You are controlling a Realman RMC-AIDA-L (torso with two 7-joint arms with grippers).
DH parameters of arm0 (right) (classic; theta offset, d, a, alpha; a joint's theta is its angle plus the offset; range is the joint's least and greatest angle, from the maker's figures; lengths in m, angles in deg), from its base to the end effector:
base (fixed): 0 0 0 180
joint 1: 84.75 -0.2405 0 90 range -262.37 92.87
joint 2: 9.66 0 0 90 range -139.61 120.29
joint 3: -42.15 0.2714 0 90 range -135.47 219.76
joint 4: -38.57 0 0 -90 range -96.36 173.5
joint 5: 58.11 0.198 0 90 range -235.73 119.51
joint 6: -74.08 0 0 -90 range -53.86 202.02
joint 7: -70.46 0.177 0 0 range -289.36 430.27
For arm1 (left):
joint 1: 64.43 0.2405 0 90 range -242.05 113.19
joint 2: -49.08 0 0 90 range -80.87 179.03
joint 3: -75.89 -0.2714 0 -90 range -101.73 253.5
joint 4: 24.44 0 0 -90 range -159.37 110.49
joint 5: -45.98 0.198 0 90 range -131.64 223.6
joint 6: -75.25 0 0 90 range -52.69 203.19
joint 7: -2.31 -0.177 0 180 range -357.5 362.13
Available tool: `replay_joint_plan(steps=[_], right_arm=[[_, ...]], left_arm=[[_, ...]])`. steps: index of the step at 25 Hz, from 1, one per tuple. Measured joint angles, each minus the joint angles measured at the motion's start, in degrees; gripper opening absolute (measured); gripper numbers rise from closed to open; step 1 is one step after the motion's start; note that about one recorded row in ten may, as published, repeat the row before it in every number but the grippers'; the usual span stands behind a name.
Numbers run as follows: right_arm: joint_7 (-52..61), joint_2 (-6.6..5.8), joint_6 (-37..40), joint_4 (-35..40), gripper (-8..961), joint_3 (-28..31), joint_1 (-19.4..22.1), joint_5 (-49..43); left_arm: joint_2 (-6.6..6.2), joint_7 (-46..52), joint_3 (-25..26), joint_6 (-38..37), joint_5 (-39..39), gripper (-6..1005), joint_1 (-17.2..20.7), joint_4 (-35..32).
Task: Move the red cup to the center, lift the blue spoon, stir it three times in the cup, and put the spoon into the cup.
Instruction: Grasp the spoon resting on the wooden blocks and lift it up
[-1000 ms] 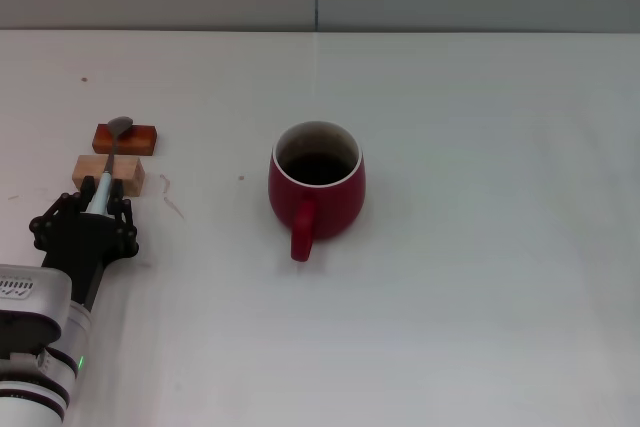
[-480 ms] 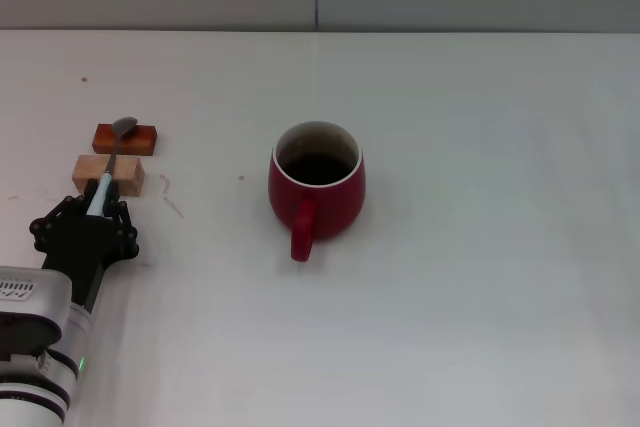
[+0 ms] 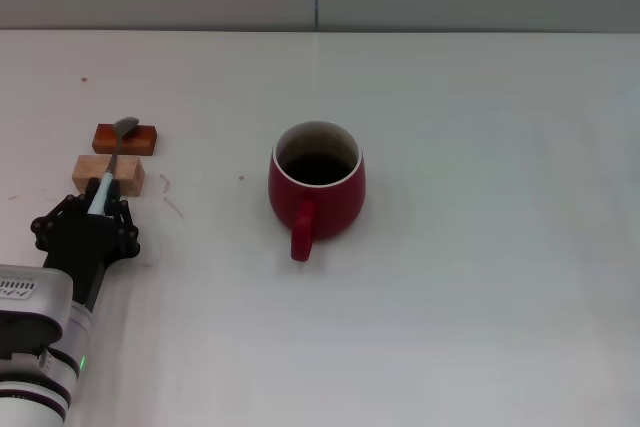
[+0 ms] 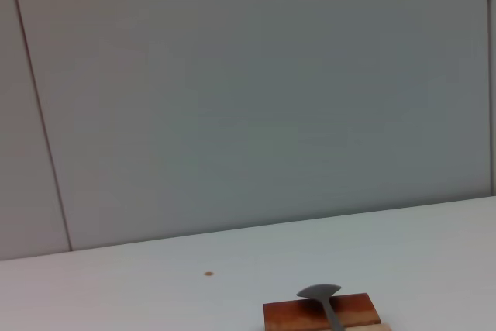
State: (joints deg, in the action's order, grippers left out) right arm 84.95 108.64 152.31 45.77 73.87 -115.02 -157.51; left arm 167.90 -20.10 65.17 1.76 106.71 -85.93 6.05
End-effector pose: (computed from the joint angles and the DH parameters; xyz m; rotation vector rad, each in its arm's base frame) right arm 0.3500 0.3719 0.0801 -1.3013 0.3991 0.7108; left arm -0.3440 0.2809 -0.0848 -1.6096 -0.6382 -0.3796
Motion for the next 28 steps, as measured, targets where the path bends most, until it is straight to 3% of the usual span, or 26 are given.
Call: replay_joint_plan(steps=[28], right_arm=[[0.0, 0.04, 0.0, 0.0, 646, 0.0, 0.1, 0.0]], left_arm=[[-0.18, 0.6, -0.1, 0.0, 0.0, 167, 0.1, -0.2]])
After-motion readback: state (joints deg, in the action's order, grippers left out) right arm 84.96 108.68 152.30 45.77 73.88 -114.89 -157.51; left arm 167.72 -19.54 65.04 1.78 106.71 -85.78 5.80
